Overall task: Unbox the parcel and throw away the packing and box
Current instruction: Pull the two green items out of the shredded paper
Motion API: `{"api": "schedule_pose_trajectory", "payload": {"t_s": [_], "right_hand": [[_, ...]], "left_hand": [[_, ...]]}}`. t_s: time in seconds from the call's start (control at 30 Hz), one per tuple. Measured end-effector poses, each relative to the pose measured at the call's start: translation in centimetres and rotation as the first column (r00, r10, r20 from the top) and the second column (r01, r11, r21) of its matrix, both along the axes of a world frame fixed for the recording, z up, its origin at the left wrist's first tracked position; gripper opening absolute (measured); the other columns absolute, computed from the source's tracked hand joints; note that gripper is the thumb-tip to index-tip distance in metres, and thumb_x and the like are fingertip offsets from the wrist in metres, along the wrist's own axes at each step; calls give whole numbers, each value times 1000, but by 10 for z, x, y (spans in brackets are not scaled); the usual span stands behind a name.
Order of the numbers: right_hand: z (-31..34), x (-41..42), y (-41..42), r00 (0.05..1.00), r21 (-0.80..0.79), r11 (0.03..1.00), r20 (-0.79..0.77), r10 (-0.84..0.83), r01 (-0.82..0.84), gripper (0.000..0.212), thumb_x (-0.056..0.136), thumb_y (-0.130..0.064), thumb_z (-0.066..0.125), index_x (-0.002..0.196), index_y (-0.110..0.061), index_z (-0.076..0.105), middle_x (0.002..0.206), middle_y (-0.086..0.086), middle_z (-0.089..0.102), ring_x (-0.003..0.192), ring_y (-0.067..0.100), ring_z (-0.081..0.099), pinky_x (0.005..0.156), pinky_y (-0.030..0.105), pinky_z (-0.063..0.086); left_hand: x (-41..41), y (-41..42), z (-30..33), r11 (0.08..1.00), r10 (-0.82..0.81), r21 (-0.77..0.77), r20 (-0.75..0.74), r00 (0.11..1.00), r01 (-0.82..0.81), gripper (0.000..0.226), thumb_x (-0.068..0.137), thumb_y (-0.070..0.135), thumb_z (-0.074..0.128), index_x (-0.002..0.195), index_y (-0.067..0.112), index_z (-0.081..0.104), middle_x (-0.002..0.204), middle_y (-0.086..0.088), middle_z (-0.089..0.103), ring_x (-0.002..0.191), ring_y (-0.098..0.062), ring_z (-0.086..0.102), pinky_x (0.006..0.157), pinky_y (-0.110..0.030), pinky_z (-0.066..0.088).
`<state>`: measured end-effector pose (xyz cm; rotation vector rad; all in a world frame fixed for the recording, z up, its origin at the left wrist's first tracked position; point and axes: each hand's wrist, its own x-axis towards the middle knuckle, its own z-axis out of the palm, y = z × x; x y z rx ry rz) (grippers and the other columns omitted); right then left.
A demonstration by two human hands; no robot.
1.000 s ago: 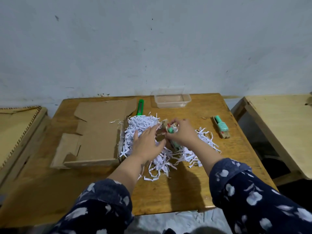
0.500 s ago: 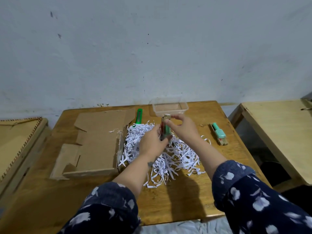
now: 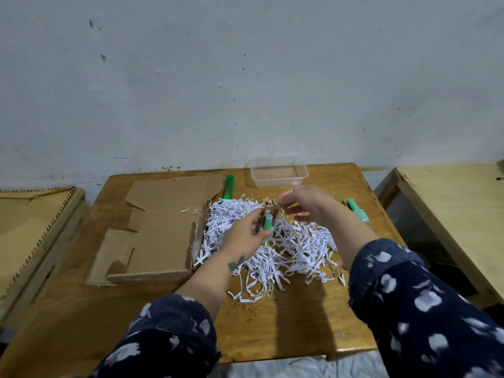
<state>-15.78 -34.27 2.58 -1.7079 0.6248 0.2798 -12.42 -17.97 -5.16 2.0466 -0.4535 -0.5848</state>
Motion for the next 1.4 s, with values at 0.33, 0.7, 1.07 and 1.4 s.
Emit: {"api": "schedule_pose_trajectory", "payload": {"t_s": [0.33, 0.7, 1.07, 1.4], "right_hand": [[-23, 6, 12, 949, -57, 953, 127, -289, 298, 17, 96, -11, 48, 86, -10, 62, 73, 3, 64, 67, 16, 58, 76, 32, 54], [-34, -11, 23, 967, -121, 978, 211, -141, 169, 32, 80, -37, 70, 98, -13, 60, 95, 4, 64, 82, 17, 60, 62, 24, 45], [-16, -20, -11, 843, -202, 854, 376, -384, 479, 27, 81, -28, 72, 101, -14, 61, 87, -1, 62, 75, 13, 60, 55, 23, 46], [-29, -62, -85, 873, -476, 732, 251, -418, 487, 45, 86, -31, 65, 128, -18, 57, 114, 8, 67, 90, 22, 65, 71, 35, 57]], "left_hand": [[-3, -4, -3, 1000, 1, -29, -11, 1000, -2, 57, 89, 24, 66, 141, 28, 42, 130, -3, 61, 109, -20, 64, 93, -48, 53], [-7, -15, 6, 996, 70, 51, 90, 993, -75, 44, 91, 30, 64, 131, 23, 50, 113, 0, 69, 88, -15, 69, 77, -38, 58], [-13, -31, -2, 969, -84, 247, 241, 967, 22, 14, 89, 33, 66, 102, 30, 68, 99, 4, 70, 91, -19, 63, 86, -41, 52], [-27, -91, 6, 921, -309, 380, 593, 743, 80, 22, 89, 42, 49, 107, 28, 52, 113, 7, 52, 113, -18, 44, 91, -37, 32]]}}
